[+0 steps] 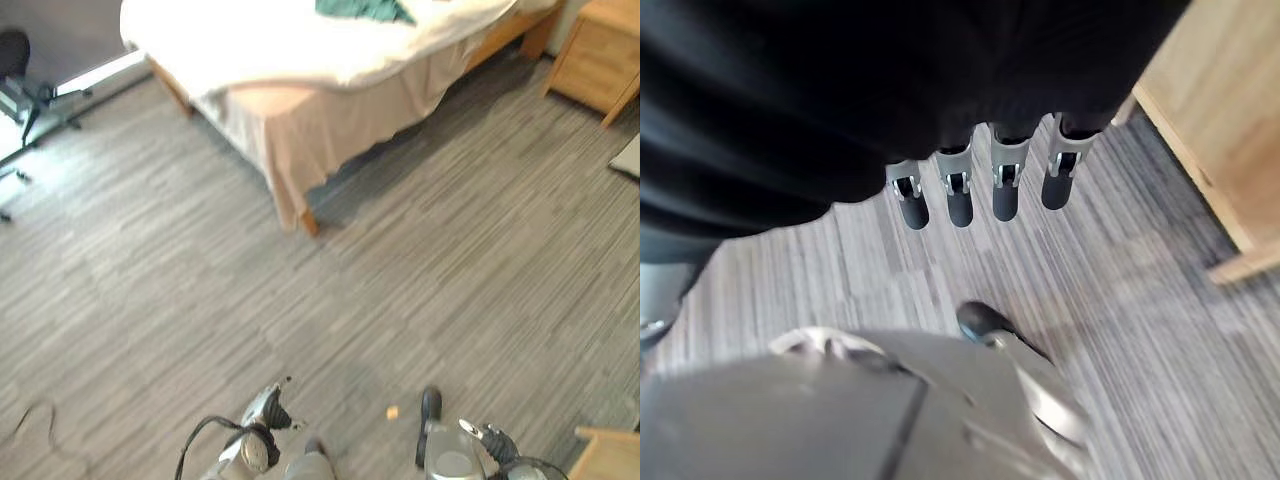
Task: Tidy up the quilt and then pick up the clothes from the bed and put them into the laundry hamper.
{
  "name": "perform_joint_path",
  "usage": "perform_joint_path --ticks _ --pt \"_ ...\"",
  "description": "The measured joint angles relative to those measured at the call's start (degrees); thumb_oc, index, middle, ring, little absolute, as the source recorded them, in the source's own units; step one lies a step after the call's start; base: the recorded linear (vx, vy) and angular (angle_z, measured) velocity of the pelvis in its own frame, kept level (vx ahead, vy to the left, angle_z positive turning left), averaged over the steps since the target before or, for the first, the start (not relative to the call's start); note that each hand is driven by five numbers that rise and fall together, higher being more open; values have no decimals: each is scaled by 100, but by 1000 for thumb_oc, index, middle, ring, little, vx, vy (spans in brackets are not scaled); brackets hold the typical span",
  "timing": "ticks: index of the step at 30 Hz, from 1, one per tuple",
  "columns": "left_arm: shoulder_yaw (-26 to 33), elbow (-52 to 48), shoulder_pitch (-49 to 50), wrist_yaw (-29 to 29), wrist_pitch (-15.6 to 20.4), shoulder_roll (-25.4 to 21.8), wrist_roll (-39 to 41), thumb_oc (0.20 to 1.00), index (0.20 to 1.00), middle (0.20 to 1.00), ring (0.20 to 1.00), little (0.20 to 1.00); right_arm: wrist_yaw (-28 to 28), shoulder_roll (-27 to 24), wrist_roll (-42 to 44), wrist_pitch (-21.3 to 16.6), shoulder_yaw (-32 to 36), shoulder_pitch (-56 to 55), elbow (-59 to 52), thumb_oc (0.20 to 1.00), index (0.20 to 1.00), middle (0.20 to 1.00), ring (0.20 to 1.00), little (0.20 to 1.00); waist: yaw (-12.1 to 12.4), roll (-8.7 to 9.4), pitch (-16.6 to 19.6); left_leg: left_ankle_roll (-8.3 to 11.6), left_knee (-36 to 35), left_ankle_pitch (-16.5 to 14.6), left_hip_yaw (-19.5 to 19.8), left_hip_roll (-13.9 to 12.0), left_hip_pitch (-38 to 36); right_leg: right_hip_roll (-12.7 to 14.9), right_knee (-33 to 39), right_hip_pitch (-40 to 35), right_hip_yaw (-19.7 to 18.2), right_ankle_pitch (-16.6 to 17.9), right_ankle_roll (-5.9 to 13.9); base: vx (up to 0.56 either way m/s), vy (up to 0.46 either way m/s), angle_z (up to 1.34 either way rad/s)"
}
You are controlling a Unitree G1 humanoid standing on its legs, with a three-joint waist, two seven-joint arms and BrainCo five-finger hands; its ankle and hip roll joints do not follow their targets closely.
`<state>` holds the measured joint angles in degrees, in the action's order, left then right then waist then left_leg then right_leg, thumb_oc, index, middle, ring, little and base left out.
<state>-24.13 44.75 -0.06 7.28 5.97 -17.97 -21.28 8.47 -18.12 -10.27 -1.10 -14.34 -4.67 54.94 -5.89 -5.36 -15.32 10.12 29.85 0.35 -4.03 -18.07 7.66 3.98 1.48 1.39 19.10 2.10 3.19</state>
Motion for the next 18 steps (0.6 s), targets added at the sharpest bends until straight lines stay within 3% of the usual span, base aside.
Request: perform_joint_path --ticks 1,2,3,4,5,6,7,8,9,10,11,12,13,14,15,16,17,18 --pt "1 -48 -52 51 116 25 -4 1000 1000 1000 1000 1000 2 -91 -84 40 -78 -91 -396 1000 1000 1000 1000 1000 118 212 -66 -58 1513 1085 507 -37 902 -91 64 -130 -99 77 -457 559 -299 -51" --pt "-28 154 -117 83 117 58 -8 1000 1000 1000 1000 1000 10 -128 -95 50 -224 29 -623 1000 1000 1000 1000 1000 251 405 -79 -175 2755 1484 607 30 1573 -123 94 -292 -291 -25 -673 423 -159 -76" --pt "61 303 -214 138 141 -15 -10 1000 1000 1000 1000 1000 59 -115 -93 70 -241 132 -795 1000 1000 1000 1000 1000 328 660 -84 -225 3145 963 327 168 1929 -109 113 -421 -415 -171 -757 638 -22 -59" --pt "116 394 -391 192 173 -90 -10 1000 1000 1000 1000 1000 71 -103 -92 113 -286 208 -990 1000 1000 1000 1000 1000 354 828 -96 -336 2834 411 -68 292 2171 -87 184 -581 -428 -197 -701 569 98 -25" --pt "94 479 -590 263 171 -145 -10 1000 1000 1000 1000 1000 96 -106 -88 75 -372 396 -1035 1000 1000 1000 1000 1000 464 950 -134 -329 2047 162 -448 472 2163 -112 255 -797 -538 -206 -624 860 150 -3" --pt "82 785 -695 300 151 -168 -24 1000 1000 1000 1000 1000 98 -86 -75 74 -455 614 -1075 1000 1000 1000 1000 1000 585 1009 -108 -391 373 16 -1036 788 2065 -112 321 -1089 -458 -521 -333 721 155 -2" --pt "83 941 -751 314 146 -105 -23 1000 1000 1000 1000 1000 115 -104 -67 40 -495 654 -1046 1000 1000 1000 1000 1000 585 1012 -92 -429 -664 56 -1316 989 1865 -127 320 -1197 -368 -584 -173 720 142 -7" --pt "54 1064 -754 313 103 -20 -13 1000 1000 1000 1000 1000 123 -105 -64 -36 -533 760 -871 1000 1000 1000 1000 1000 643 952 -93 -545 -1581 203 -1566 1187 1728 -228 320 -1401 -291 -594 -168 554 114 -25" --pt "20 1024 -626 379 109 17 9 1000 1000 1000 1000 1000 140 -106 -64 -171 -525 726 -806 1000 1000 1000 1000 1000 749 822 -43 -732 -2038 416 -1820 1310 1680 -364 320 -1629 -202 -639 -101 808 129 -56" --pt "83 1297 -469 386 121 107 -8 1000 1000 1000 1000 1000 143 -69 -75 -245 -737 695 -506 1000 1000 1000 1000 1000 790 820 65 -871 -2488 152 -2434 1407 1448 -452 324 -1989 -101 -872 118 605 94 -70" --pt "247 1495 -400 384 108 148 -1 1000 1000 1000 1000 1000 118 -16 -89 -244 -882 737 -351 1000 1000 1000 1000 1000 848 779 147 -954 -2487 -166 -2645 1399 1303 -487 320 -2216 -96 -1027 63 783 109 -91" --pt "319 1973 -334 390 34 206 11 1000 1000 1000 1000 1000 112 87 -94 -127 -1146 615 52 1000 1000 1000 1000 1000 806 709 335 -1864 -2499 -17 -2649 1452 1008 -647 264 -2576 -160 -1231 66 718 102 -43" --pt "209 2065 -338 345 -20 145 4 1000 1000 1000 1000 1000 115 192 -98 -90 -1138 485 59 1000 1000 1000 1000 1000 677 806 472 -1938 -2499 353 -2507 1502 994 -568 124 -2568 -110 -1196 45 721 105 -4" --pt "192 2040 -333 334 26 70 -9 1000 1000 1000 1000 1000 105 312 -99 -72 -1145 389 80 1000 1000 1000 1000 1000 617 981 525 -1934 -2454 381 -2495 1629 959 -460 67 -2577 -114 -1058 22 689 145 35" --pt "213 2291 -474 271 -12 49 -23 1000 1000 1000 1000 1000 75 491 -106 -63 -1334 448 383 1000 1000 1000 1000 1000 616 1188 526 -1867 -2417 401 -2489 1756 786 -279 -532 -2443 -193 -934 -20 279 89 12" --pt "213 2413 -433 238 -51 59 -23 1000 1000 1000 1000 1000 52 572 -110 -50 -1299 418 449 1000 1000 1000 1000 1000 653 1200 523 -2012 -2483 445 -2424 1750 652 -199 -1001 -2308 -283 -1075 97 491 143 21" --pt "178 2502 -434 193 -95 12 -29 1000 1000 1000 1000 1000 46 682 -110 -90 -1279 313 426 1000 1000 1000 1000 1000 666 1196 487 -1984 -2710 451 -2336 1882 271 -171 -1940 -1880 -560 -1127 394 214 62 20" --pt "203 2524 -485 185 -106 10 -27 1000 1000 1000 1000 1000 9 651 -104 -119 -1192 296 449 1000 1000 1000 1000 1000 680 1177 459 -1893 -2834 389 -2200 1914 47 -167 -2606 -1506 -701 -1071 546 389 116 20"
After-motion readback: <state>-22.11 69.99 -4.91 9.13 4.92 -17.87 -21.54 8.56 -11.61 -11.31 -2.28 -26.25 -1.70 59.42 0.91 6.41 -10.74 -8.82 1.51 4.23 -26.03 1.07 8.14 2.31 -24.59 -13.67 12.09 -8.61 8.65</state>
